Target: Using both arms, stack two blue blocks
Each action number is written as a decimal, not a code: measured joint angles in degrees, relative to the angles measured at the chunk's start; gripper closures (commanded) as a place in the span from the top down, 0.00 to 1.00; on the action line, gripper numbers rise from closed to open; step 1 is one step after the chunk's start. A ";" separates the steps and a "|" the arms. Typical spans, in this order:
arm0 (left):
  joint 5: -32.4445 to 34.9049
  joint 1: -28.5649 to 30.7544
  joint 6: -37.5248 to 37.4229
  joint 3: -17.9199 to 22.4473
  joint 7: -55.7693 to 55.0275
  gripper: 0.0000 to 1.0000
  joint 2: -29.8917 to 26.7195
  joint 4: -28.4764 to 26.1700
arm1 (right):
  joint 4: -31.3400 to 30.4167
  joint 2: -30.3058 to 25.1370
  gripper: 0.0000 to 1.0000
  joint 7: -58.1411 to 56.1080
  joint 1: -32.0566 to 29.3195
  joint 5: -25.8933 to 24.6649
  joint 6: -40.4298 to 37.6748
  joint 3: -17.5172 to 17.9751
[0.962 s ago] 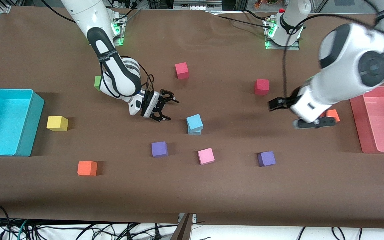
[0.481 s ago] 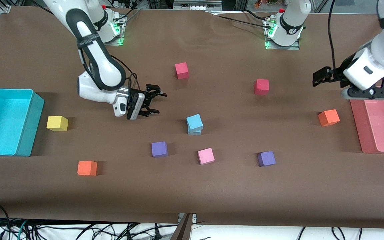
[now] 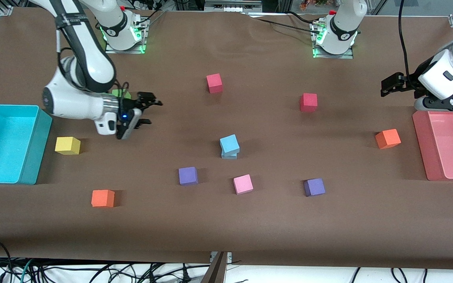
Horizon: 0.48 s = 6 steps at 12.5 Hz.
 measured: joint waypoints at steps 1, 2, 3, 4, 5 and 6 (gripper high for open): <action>0.00 0.00 -0.08 0.04 0.00 1.00 0.00 -0.10 | 1.06 -0.24 0.99 2.52 -0.35 -5.34 -1.93 -2.04; 0.01 0.01 -0.12 0.10 0.00 1.00 0.00 -0.16 | 2.75 -0.41 0.99 5.22 -0.61 -10.46 -3.96 -3.81; 0.01 0.01 -0.13 0.14 0.00 1.00 0.00 -0.18 | 5.04 -0.63 0.99 8.27 -0.89 -14.79 -6.58 -5.23; 0.01 0.01 -0.14 0.15 0.00 1.00 0.00 -0.19 | 7.82 -0.89 0.99 12.35 -1.11 -18.95 -9.70 -6.22; 0.01 0.01 -0.16 0.15 0.00 1.00 0.00 -0.21 | 10.71 -1.27 0.99 17.69 -1.18 -24.07 -12.02 -6.80; 0.01 0.02 -0.17 0.15 0.01 1.00 0.00 -0.25 | 13.38 -1.76 1.00 23.51 -1.19 -28.55 -13.70 -6.96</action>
